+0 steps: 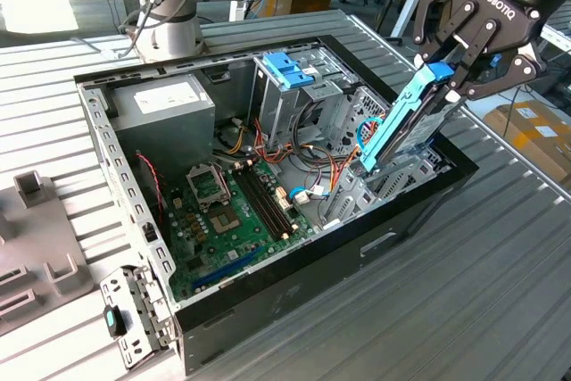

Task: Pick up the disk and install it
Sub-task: 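Insert the disk into the insertion slot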

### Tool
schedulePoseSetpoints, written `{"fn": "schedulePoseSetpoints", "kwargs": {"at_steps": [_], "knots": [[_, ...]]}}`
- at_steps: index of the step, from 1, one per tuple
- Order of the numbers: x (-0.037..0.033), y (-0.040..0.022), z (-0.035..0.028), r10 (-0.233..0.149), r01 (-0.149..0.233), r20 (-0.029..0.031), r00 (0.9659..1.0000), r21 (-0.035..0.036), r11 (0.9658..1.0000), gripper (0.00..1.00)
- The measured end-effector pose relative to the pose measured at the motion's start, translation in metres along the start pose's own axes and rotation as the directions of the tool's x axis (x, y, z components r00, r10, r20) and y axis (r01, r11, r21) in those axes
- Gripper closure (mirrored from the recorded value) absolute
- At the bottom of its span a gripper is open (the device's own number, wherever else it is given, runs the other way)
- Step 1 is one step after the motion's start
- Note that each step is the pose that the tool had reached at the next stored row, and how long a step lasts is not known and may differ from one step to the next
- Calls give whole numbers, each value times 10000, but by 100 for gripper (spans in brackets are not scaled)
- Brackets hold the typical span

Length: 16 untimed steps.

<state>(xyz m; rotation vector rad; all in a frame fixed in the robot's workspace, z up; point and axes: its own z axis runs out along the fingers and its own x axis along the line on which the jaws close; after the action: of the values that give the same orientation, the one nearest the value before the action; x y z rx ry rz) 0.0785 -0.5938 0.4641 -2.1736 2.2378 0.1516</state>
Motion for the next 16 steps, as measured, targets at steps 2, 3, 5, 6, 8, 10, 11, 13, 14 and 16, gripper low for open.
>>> {"fn": "schedulePoseSetpoints", "kwargs": {"at_steps": [2, 3, 5, 6, 8, 10, 11, 13, 14, 16], "knots": [[-3, 4, 3, 0, 0, 0, 10000, 0, 10000, 63], [-4, 6, 5, 0, 0, 2, 10000, 0, 10000, 63], [-8, 10, 8, 0, 0, 0, 10000, 0, 10000, 63], [-9, 12, 10, 0, 0, 1, 10000, 0, 10000, 63], [-12, 17, 14, 0, 0, 1, 10000, 0, 10000, 63], [-14, 21, 17, 0, 0, 0, 10000, 0, 10000, 63], [-15, 22, 19, 0, 0, 0, 10000, 0, 10000, 63], [-17, 26, 22, 0, 0, 0, 10000, 0, 10000, 63], [-18, 28, 23, 0, 0, 1, 10000, 0, 10000, 63], [-20, 35, 27, 1, -1, 0, 10000, 0, 10000, 63]]}}
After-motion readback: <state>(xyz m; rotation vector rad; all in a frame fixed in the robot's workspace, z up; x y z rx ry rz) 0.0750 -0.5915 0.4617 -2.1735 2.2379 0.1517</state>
